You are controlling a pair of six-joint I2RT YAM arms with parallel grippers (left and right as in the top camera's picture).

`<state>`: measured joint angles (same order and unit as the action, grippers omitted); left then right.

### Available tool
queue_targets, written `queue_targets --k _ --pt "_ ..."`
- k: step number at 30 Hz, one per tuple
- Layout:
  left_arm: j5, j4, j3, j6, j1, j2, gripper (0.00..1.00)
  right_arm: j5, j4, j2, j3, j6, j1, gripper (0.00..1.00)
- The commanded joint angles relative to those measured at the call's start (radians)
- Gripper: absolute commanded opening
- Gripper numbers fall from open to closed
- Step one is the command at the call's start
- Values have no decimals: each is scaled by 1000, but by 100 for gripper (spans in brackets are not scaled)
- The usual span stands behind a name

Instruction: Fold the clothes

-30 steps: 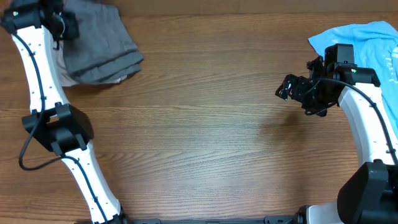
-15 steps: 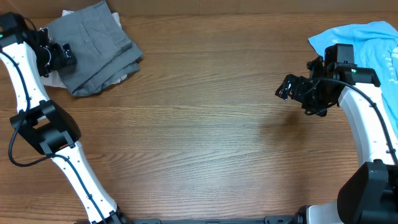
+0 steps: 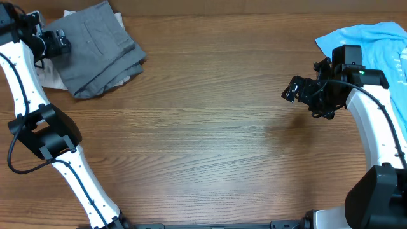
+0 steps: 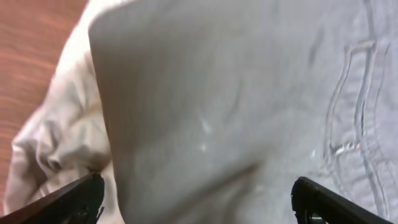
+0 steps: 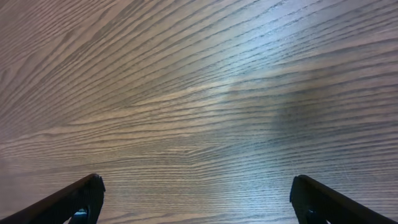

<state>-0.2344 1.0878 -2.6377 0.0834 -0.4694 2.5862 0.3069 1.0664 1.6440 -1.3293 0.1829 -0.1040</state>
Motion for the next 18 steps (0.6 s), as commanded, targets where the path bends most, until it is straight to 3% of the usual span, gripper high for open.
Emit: queue_targets --k 1,9,18 --pt "-3 -22 -11 -10 -2 -7 96 -3 -3 -4 -1 -1 -3 100" --pt "-7 -29 -11 -120 -3 46 94 -3 -3 -4 -1 -1 -3 100" --pt "-55 -27 -1 -137 -3 60 93 -3 -3 -4 -1 0 -3 100"
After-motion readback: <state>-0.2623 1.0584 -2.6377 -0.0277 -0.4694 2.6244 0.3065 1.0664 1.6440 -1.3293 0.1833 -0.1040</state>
